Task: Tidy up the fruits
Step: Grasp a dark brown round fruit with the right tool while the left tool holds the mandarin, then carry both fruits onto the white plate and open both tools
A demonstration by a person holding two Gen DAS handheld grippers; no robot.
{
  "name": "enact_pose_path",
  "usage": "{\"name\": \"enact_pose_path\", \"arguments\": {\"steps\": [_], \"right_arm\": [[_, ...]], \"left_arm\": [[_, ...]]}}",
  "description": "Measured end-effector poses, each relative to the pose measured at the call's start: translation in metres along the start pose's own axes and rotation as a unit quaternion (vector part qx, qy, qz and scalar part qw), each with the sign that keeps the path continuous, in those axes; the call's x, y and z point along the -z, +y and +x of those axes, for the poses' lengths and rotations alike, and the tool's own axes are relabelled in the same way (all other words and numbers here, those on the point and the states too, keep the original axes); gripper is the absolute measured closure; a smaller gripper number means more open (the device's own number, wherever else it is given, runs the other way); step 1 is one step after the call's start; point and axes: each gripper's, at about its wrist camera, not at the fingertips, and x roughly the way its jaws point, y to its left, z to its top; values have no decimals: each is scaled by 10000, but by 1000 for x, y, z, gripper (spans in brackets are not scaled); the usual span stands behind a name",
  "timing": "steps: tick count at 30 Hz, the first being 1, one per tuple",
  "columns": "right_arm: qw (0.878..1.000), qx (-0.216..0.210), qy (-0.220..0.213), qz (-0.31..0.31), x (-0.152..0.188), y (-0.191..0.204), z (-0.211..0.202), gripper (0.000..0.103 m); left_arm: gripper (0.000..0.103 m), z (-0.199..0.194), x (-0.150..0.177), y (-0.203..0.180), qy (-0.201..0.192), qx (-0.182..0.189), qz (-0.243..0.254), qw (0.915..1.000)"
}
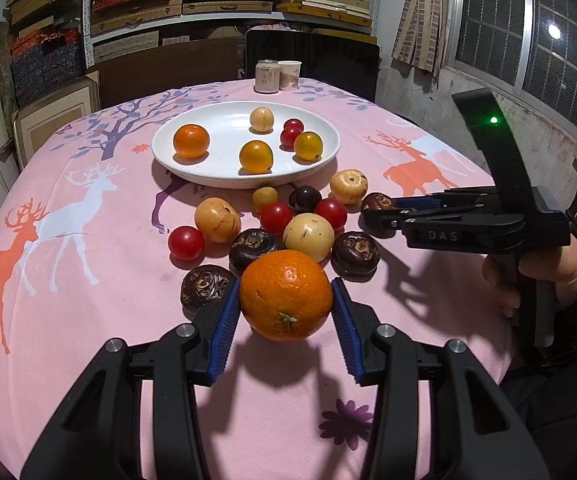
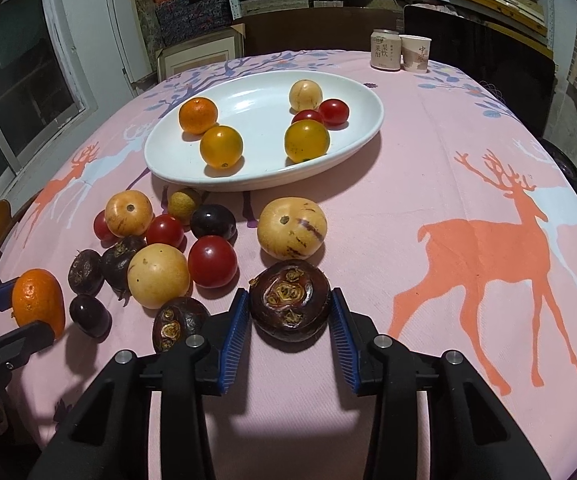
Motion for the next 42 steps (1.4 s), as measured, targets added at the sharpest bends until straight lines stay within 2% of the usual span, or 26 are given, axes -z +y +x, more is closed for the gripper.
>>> {"name": "enact_pose_path", "arguments": {"steps": [13, 20, 26, 31, 34, 39, 42], "right_arm": [[9987, -237, -287, 355, 10, -24, -36, 62], [9970, -351, -606, 315, -7, -27, -57, 62], [9950, -476, -858, 180, -49, -22, -62, 62], [9927, -669, -998, 84, -96, -13, -51, 62], [9925, -750, -965, 24, -126, -6, -31, 62], [9937, -756, -828, 23, -159, 0, 9, 62], [9929, -963, -704, 31, -172, 2, 33, 58]], "left_arm": [[59, 0, -2, 1, -23, 20, -55, 10000], [59, -2, -23, 4, -100, -5, -12, 9999], [59, 12, -66, 12, -185, -62, 73, 9998], [59, 46, -108, 28, -137, -228, 80, 9996], [58, 72, -127, 38, -11, -251, 5, 9997], [58, 110, -139, 52, 218, -309, -97, 9992], [58, 126, -143, 57, 316, -318, -127, 9989]]}}
